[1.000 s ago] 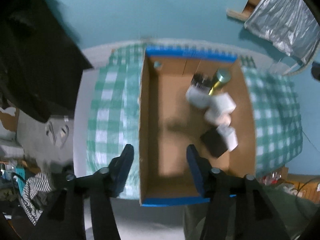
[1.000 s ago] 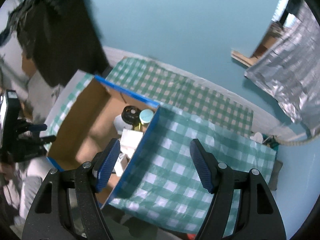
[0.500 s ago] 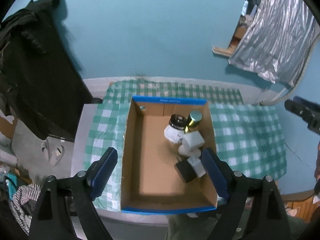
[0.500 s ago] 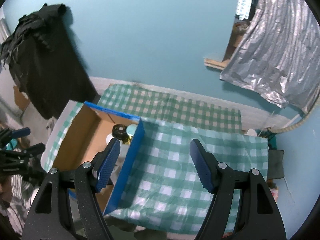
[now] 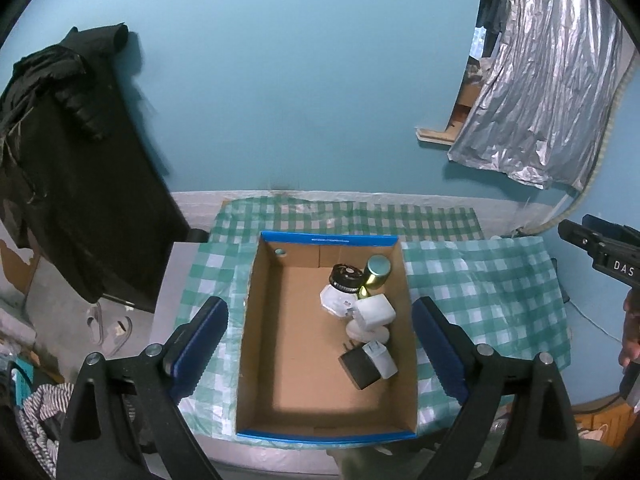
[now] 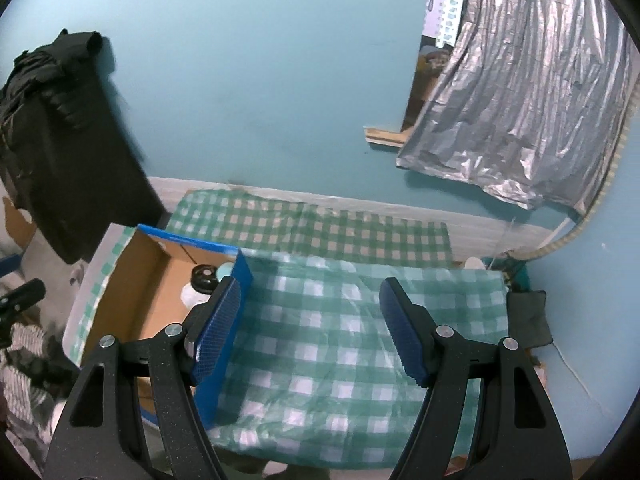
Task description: Organize rigid objects
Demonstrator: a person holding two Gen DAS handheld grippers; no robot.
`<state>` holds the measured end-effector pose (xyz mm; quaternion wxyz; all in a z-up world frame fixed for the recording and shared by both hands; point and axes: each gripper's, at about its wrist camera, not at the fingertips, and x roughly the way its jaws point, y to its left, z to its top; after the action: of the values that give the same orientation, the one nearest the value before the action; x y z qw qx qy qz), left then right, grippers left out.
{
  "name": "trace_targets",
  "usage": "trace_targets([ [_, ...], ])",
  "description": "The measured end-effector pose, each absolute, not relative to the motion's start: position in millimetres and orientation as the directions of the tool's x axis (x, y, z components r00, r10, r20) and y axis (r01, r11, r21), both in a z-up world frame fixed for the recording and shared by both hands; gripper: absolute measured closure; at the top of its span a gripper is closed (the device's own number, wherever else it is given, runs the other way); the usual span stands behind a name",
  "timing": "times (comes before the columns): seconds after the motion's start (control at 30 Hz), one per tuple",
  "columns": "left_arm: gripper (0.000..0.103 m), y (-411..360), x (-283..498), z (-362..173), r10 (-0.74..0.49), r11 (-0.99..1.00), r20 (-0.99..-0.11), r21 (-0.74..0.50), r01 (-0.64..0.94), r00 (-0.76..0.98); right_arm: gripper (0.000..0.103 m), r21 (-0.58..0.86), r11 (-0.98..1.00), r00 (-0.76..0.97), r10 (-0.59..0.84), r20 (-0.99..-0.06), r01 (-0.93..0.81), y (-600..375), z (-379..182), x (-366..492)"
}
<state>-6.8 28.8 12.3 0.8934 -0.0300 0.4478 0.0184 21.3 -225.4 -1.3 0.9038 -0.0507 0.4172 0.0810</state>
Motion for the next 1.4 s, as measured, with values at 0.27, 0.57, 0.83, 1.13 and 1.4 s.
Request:
trace_targets([
  [0.27,0.009,20,-9,14,0.013,0.998,-0.805,-0.027,-0.058,0.593,0.031,-0.025,0.981,0.63,0.103,-0.77,-0.191,-233,-4,21],
  [0.57,0.009,14,-11,16,0.018,0.998,-0.809,-0.022,-0.062,0.588,0.031,-0.022,0.98,0.627,0.11,-0.772,-0.199,-237,-4,22],
  [0.83,0.009,13,-12,16,0.02,0.998,-0.81,-0.023,-0.066,0.586,0.031,-0.028,0.979,0.629,0.109,-0.77,-0.204,-238,-3,23],
  [1.13,0.009,13,-9,16,0.017,0.998,-0.808,-0.021,-0.056,0.588,0.031,-0.042,0.977,0.634,0.102,-0.766,-0.208,-238,-2,23],
  [1.4,0.009,12,-9,16,0.026,0.998,-0.806,-0.009,-0.055,0.591,0.031,-0.046,0.976,0.633,0.101,-0.767,-0.212,-238,-1,23],
])
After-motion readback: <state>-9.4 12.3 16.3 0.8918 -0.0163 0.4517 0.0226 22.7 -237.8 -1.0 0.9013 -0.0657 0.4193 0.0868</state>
